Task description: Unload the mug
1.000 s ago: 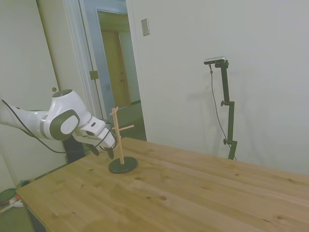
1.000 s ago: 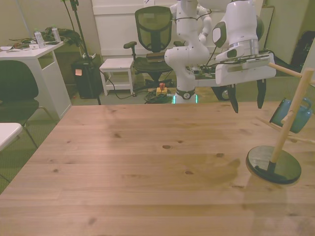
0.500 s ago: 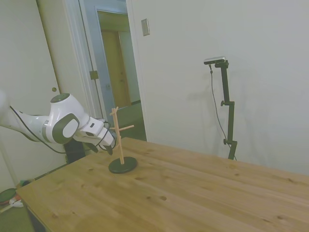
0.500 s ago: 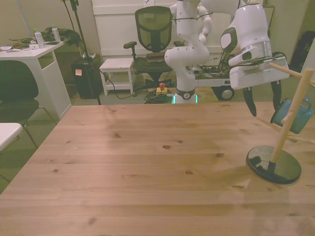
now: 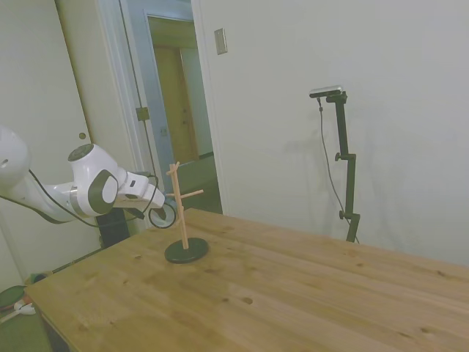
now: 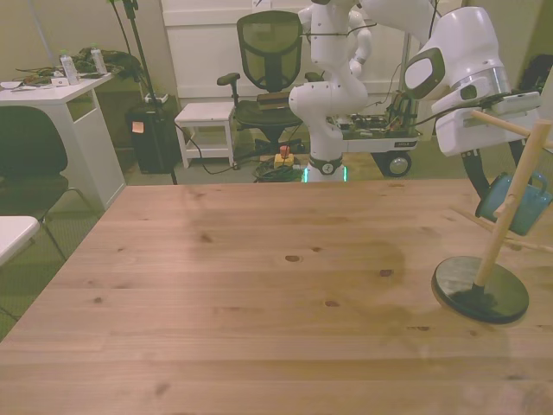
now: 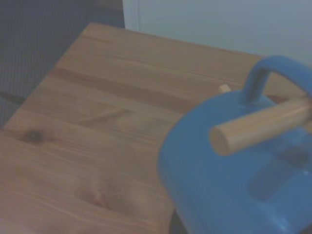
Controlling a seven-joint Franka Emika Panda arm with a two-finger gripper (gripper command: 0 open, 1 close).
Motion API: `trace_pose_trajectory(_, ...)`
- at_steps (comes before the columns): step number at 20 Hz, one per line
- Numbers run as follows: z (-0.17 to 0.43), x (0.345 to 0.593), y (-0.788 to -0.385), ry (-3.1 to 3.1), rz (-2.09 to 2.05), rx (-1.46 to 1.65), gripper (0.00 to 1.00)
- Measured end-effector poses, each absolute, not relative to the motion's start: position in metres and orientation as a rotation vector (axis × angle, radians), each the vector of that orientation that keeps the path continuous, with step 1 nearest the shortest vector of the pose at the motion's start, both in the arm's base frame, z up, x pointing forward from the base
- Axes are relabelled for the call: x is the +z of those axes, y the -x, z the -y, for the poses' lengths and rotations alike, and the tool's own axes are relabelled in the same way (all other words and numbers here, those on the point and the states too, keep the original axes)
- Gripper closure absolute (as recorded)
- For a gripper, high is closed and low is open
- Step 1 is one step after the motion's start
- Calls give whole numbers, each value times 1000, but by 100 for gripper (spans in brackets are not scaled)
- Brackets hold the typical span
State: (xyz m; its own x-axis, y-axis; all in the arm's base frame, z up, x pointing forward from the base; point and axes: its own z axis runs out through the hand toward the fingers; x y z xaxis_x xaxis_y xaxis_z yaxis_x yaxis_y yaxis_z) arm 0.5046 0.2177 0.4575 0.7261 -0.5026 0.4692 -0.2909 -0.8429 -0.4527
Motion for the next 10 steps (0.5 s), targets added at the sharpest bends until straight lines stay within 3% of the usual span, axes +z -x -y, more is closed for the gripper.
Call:
trace_pose_trajectory(8, -220, 449, -504, 2535, -589, -963, 0)
trace_pose_trajectory(9, -221, 447, -504, 2535, -591, -961, 100)
trace_pose_trajectory(10, -223, 444, -504, 2537, -588, -959, 100)
